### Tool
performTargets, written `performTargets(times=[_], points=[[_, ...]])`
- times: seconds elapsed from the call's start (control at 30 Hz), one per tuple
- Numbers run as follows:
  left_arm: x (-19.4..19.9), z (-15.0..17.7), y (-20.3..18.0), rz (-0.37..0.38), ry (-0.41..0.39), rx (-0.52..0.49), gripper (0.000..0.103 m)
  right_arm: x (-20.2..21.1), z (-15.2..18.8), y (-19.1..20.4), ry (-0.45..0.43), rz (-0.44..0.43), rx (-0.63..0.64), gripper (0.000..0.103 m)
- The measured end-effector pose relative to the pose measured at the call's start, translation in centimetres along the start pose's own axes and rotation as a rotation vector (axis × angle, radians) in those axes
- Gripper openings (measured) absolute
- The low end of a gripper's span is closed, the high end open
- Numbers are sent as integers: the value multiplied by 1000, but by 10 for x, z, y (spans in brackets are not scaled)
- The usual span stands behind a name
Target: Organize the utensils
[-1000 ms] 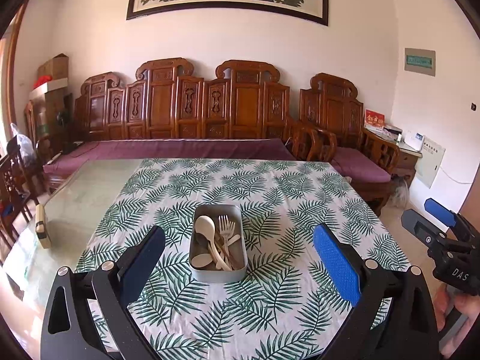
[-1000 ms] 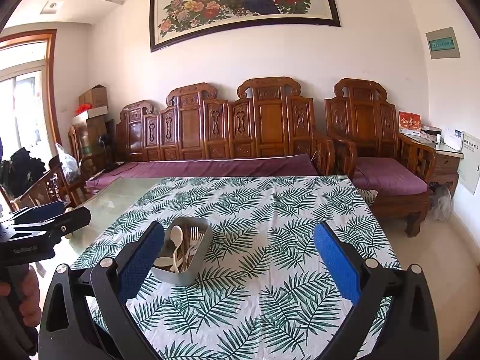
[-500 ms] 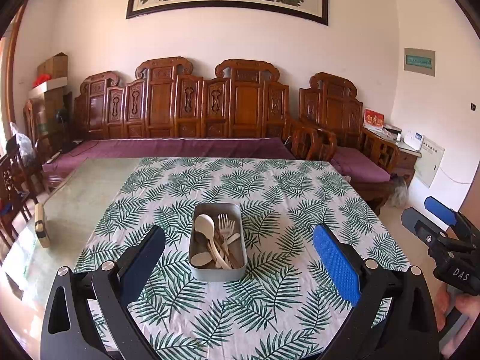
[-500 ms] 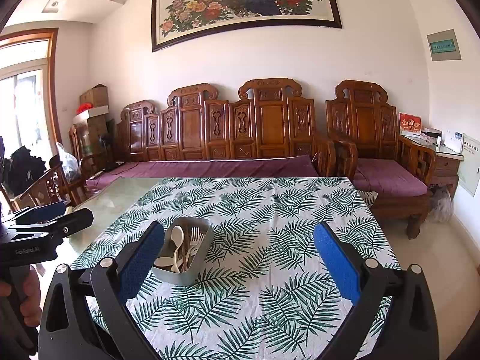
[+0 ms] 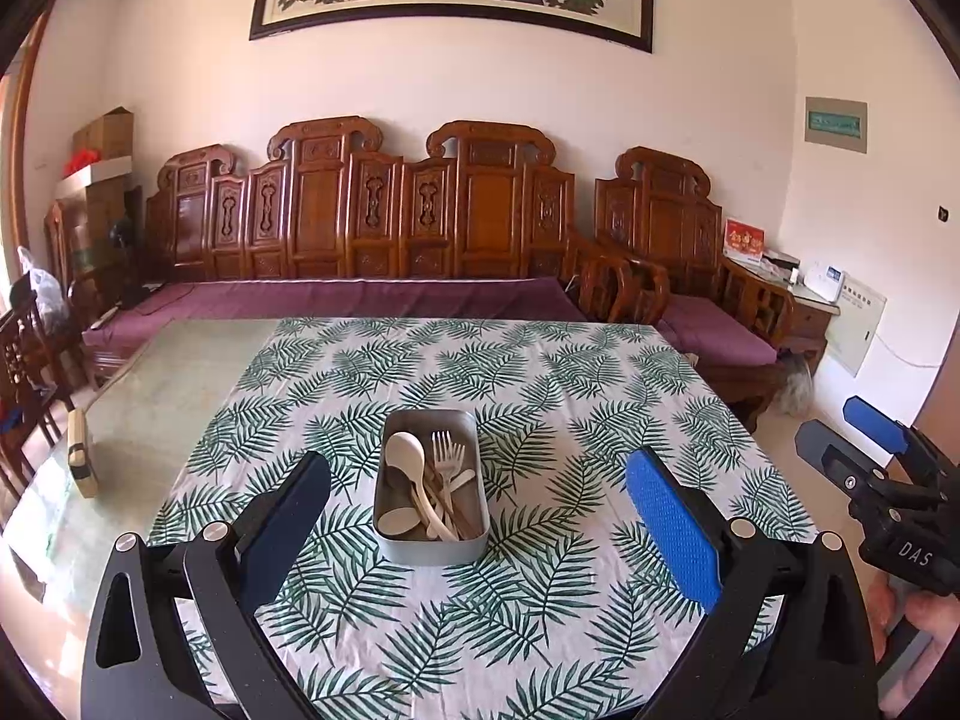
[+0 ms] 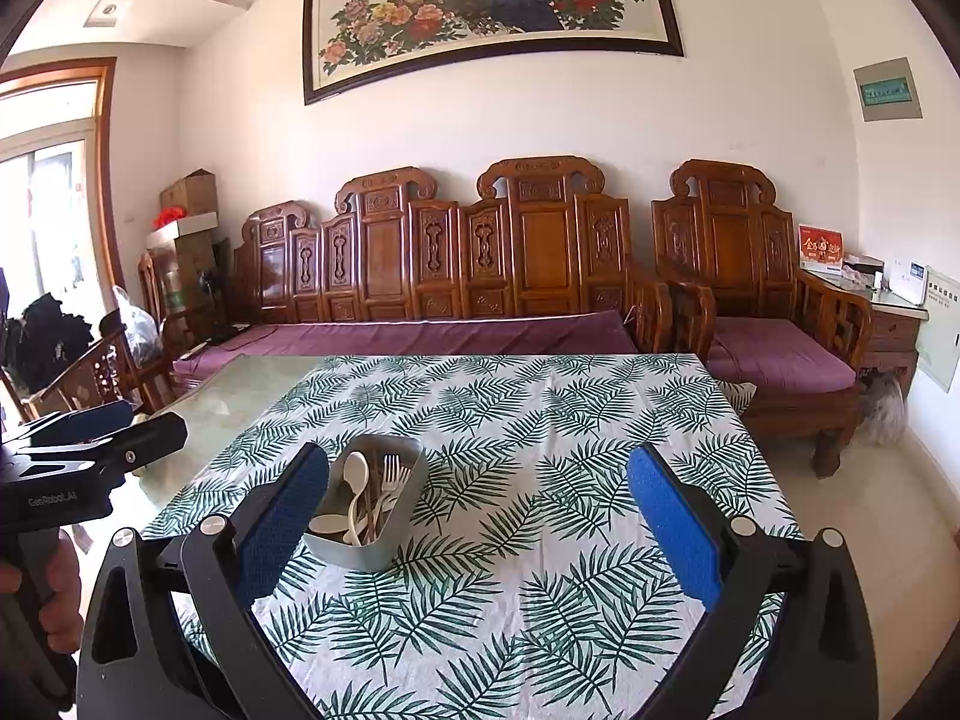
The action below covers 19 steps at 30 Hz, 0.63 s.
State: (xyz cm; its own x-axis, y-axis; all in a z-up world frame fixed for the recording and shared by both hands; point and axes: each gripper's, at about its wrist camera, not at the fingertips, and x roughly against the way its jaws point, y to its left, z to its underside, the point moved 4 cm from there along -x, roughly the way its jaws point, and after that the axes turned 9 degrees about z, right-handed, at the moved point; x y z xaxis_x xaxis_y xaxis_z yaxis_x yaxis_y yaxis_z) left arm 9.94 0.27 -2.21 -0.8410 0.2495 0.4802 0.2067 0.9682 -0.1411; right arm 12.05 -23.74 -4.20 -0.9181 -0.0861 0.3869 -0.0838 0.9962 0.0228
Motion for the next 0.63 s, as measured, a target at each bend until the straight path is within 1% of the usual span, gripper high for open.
performTargets(times=[0.63], points=[[3,-3,2,7,-2,5,95,1,-2,2,-5,-7,6,100]])
